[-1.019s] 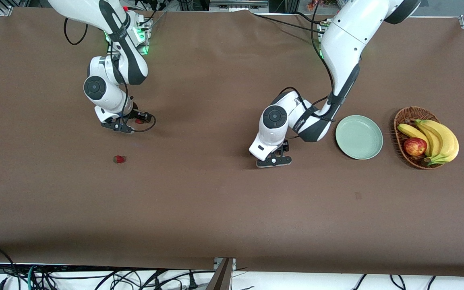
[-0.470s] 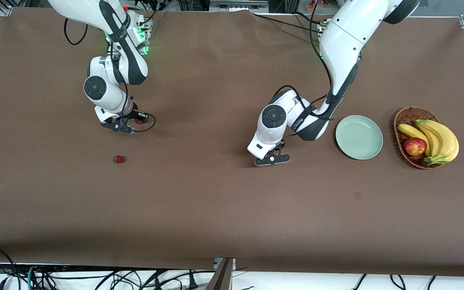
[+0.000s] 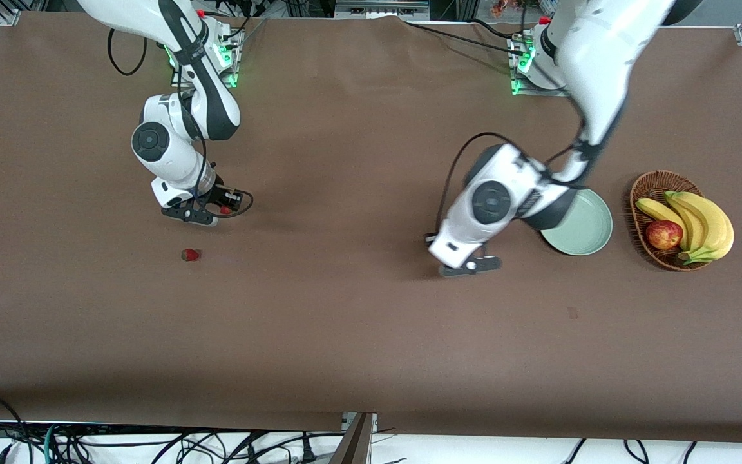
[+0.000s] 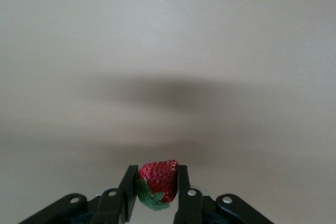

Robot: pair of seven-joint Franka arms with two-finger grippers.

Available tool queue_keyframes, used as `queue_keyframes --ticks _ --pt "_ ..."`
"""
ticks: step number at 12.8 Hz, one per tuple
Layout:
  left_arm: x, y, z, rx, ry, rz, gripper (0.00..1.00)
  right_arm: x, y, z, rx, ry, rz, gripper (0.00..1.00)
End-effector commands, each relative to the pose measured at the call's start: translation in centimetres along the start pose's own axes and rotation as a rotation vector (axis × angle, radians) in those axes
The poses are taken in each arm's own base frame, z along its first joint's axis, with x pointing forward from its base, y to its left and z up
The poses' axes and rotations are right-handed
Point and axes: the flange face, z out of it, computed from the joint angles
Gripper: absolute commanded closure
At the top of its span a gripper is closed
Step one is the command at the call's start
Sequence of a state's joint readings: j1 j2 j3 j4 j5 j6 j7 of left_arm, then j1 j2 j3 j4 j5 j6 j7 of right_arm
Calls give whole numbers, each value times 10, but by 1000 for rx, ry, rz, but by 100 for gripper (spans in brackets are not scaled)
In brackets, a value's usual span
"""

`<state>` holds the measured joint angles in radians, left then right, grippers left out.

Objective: Collect all strawberries into plate
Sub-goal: 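Carry the strawberry over the plate while the right gripper grasps another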

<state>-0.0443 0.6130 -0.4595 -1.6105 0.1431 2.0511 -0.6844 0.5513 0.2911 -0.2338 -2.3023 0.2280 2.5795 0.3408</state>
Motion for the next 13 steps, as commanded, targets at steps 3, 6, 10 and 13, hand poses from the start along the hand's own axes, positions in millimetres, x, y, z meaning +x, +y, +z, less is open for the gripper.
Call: queue_keyframes --ticks 3,6,10,13 --pt "-1 -170 -36 25 -77 107 94 78 -110 -23 7 -14 42 80" --pt "5 -271 3 53 -88 167 91 93 -200 -20 63 3 126 80" --pt "-8 -316 70 84 -73 210 89 59 -314 -3 213 -9 227 79" --pt "-16 -317 81 93 -100 224 34 -11 -385 35 320 61 290 75"
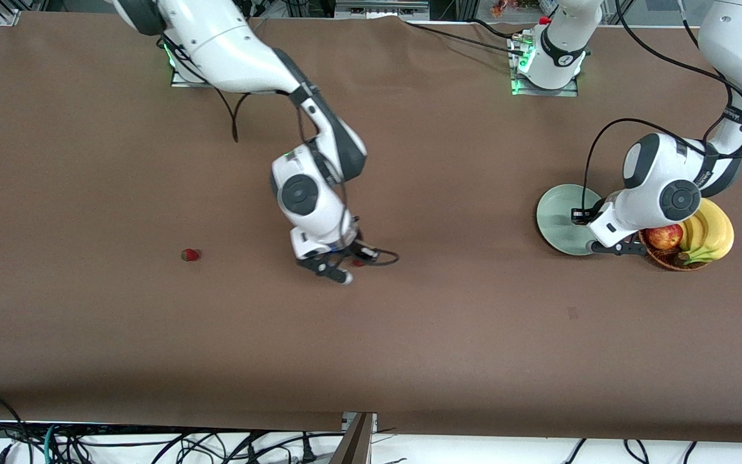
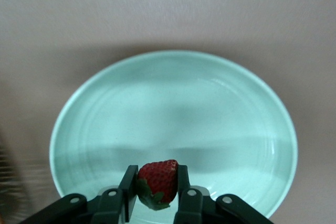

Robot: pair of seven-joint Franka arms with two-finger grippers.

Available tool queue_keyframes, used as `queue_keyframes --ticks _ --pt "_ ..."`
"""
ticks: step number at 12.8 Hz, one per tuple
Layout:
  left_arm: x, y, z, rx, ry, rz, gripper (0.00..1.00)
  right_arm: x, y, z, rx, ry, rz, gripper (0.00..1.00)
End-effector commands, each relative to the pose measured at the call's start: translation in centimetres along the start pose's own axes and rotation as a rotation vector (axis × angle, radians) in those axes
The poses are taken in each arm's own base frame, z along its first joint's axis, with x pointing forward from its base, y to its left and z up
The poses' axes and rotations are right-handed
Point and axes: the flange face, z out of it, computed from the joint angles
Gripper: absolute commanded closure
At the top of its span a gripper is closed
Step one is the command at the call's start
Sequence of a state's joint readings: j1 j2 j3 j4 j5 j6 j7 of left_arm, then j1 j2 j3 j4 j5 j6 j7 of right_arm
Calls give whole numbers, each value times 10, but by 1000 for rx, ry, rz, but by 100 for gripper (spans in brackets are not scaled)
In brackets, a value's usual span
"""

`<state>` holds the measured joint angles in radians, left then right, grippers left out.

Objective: Collect all strawberries into plate
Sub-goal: 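Release the strawberry onto the plate while the right gripper sets another mid-table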

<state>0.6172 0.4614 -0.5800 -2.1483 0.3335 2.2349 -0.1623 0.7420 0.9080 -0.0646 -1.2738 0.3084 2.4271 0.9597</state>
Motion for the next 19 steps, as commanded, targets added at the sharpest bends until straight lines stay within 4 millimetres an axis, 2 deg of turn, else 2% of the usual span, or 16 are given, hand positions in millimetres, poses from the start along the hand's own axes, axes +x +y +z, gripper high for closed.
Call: queue_keyframes --ticks 1,2,4,5,6,7,8,9,10,12,14,15,16,17,18,19 --pt "-4 5 -1 23 4 43 0 -60 -26 43 89 38 60 75" --pt "-3 8 -4 29 3 52 0 -77 -32 47 106 42 72 75" --pt "-3 10 -14 43 -10 58 0 -89 -35 48 106 36 92 71" --pt "-1 14 -26 52 8 64 0 -94 -37 49 107 34 102 61" --pt "-1 19 -37 63 20 73 0 -97 -38 47 105 37 100 29" --pt "-1 26 -55 79 51 81 0 -96 -39 43 100 50 77 1" --pt "2 35 -77 91 94 80 0 -90 -41 33 96 58 71 1" --pt "6 50 -98 85 134 85 0 -76 -40 16 63 46 76 1" --pt "8 61 -110 85 150 83 0 -57 -36 0 26 32 86 1" --pt "8 79 -117 77 165 66 0 -17 -29 -46 -6 11 69 1" --pt "12 116 -129 47 198 16 0 33 -1 -87 -104 -47 -6 1" --pt "14 142 -130 25 207 -11 0 61 18 -106 -144 -71 -38 1" --pt "15 183 -131 6 215 -28 0 92 43 -131 -199 -88 -90 1" --pt "17 226 -126 -16 215 -63 0 117 73 -149 -274 -125 -165 1" --pt "18 260 -124 -36 218 -90 0 141 107 -164 -317 -150 -241 1" --pt "19 284 -123 -43 228 -115 0 160 143 -173 -341 -173 -303 1"
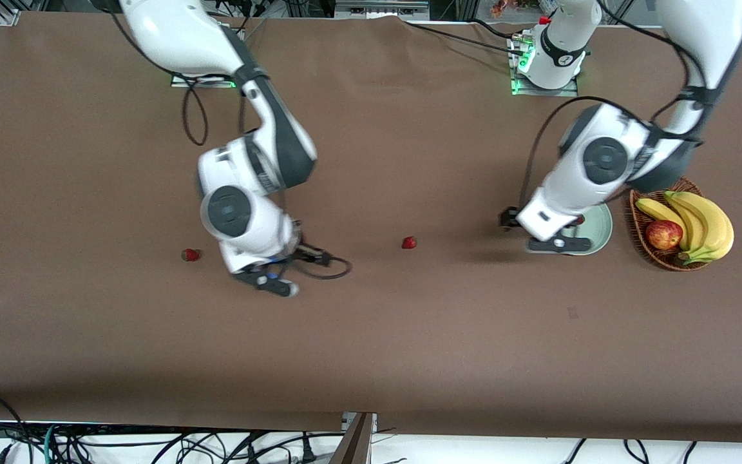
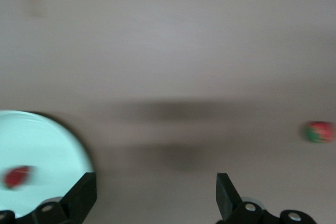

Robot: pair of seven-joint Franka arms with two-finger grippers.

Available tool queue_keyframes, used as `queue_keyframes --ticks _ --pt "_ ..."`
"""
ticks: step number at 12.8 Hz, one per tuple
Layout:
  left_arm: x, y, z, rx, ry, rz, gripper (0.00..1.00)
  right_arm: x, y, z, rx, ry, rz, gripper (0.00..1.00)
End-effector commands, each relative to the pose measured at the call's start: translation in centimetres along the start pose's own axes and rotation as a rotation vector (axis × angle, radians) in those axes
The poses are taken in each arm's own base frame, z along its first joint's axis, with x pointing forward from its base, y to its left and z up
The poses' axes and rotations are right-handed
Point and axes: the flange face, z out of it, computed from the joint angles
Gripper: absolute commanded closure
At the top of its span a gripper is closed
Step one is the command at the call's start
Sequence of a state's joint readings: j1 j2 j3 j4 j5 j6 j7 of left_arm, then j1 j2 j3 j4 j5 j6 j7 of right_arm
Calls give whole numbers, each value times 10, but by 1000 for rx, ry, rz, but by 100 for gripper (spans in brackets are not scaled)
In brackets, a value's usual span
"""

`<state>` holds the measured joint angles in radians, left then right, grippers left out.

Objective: Collect all strawberries into plate
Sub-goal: 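Grasp the second strawberry with the left gripper while the right grasps the third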

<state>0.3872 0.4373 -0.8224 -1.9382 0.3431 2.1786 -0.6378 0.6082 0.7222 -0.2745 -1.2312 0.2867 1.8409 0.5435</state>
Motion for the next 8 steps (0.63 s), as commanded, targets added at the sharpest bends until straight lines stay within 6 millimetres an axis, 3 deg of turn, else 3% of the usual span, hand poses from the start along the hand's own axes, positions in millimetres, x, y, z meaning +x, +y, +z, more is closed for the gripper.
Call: queue_keyframes --ticks 1,4,6,8 --pt "8 67 10 -25 11 -71 0 13 97 9 -73 -59 -161 1" --pt "4 130 47 23 46 -123 0 31 191 40 -89 -38 -310 1" --pt "0 159 80 72 56 -126 0 33 233 76 -92 -12 -324 1" --pt "8 177 99 70 67 -142 0 32 268 101 -71 2 -330 3"
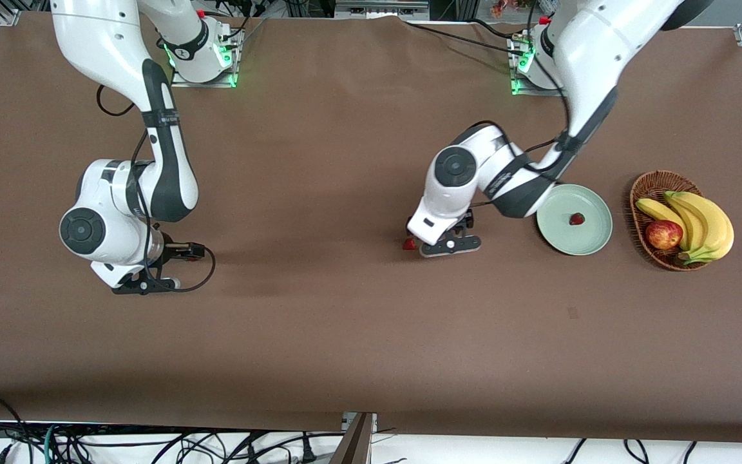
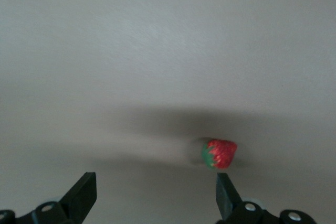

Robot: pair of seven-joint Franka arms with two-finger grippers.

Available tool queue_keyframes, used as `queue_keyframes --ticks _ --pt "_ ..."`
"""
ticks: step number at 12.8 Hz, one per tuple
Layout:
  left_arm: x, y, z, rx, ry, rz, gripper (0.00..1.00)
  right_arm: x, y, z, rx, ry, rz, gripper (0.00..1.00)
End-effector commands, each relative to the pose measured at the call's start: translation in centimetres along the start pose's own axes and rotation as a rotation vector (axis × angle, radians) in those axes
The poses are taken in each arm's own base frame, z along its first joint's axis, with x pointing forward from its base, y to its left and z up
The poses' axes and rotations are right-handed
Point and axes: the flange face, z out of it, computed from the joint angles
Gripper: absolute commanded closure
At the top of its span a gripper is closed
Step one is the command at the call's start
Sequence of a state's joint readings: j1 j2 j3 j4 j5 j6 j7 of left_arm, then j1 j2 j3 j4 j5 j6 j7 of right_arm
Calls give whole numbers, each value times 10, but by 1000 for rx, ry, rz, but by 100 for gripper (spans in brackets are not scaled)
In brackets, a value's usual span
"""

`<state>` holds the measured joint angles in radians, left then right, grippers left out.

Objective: Collect all strawberries into plate
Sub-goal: 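Grasp the second strawberry with the left gripper while the right grasps the third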

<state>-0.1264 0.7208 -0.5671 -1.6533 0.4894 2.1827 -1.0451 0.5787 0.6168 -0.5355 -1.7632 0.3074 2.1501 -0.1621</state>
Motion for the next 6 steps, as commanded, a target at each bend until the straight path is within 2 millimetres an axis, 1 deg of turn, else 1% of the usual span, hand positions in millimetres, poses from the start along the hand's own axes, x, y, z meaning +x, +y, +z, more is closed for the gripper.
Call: queue_keyframes --ticks 1,3,4,5,6 --pt "18 28 20 -11 28 -34 0 -23 20 24 82 9 -6 6" --pt "14 44 35 -15 29 -45 0 -26 20 32 103 0 6 8" --pt "10 47 44 6 37 -46 0 -26 20 35 102 -3 7 9" --pt "9 48 48 9 50 -47 0 -26 20 40 101 -7 10 13" --pt "9 50 50 -2 56 -46 0 -24 18 43 109 3 20 13"
